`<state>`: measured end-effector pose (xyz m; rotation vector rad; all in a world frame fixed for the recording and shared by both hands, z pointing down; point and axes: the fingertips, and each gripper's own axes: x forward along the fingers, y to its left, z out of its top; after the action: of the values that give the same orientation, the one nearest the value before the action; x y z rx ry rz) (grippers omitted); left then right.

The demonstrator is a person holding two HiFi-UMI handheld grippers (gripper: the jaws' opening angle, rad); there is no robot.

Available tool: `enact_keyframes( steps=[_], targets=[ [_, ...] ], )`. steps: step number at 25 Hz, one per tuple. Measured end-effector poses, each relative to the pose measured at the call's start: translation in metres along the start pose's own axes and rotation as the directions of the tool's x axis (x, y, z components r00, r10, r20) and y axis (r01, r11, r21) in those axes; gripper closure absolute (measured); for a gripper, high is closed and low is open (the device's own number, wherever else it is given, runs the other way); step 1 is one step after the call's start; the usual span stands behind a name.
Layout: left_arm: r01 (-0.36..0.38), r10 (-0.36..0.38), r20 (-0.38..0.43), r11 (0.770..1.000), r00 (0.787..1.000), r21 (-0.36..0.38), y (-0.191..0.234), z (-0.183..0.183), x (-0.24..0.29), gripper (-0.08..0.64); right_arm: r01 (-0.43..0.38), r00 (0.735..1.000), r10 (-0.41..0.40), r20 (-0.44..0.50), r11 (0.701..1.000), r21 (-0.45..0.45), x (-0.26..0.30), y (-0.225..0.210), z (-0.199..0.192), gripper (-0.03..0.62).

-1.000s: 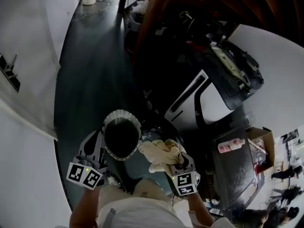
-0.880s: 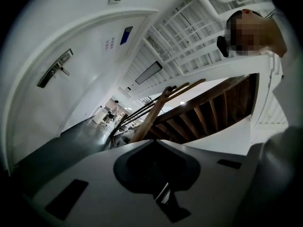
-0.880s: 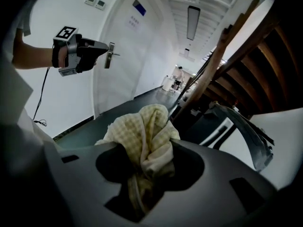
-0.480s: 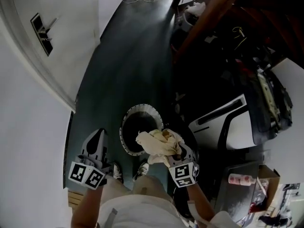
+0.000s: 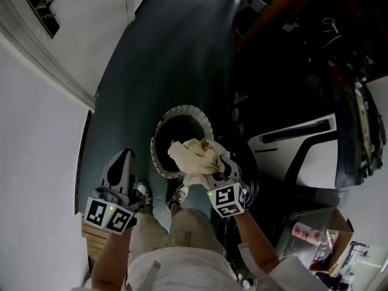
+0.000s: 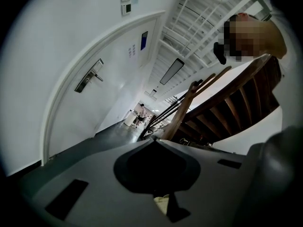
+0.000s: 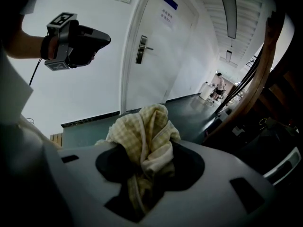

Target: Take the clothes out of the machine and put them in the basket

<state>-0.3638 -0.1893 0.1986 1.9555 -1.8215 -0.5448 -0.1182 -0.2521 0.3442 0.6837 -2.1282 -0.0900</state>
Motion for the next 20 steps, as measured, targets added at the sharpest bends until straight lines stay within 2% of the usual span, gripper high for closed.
enact_keyframes(
  steps=[8, 15, 20],
  targets=[
    [-0.032, 0.031, -0.021, 0.999, 0.999, -0.026, 0.033, -0.063, 0.024, 0.546, -0.057, 0.998, 0.055, -0.029, 0.998, -0.04, 0.08, 0.008, -0.039, 0.419],
    [-0.056, 0.053, -0.053, 0.997, 0.997, -0.059, 0.069, -0.143, 0.047, 0.546, -0.09, 0.994, 0.086, -0.062, 0.993, -0.069, 0.161, 0.015, -0.077, 0.417],
    [-0.076, 0.065, -0.104, 0.992, 0.992, -0.102, 0.095, -0.201, 0.055, 0.546, -0.14, 0.984, 0.14, -0.111, 0.99, 0.007, 0.224, 0.038, -0.119, 0.416]
  ],
)
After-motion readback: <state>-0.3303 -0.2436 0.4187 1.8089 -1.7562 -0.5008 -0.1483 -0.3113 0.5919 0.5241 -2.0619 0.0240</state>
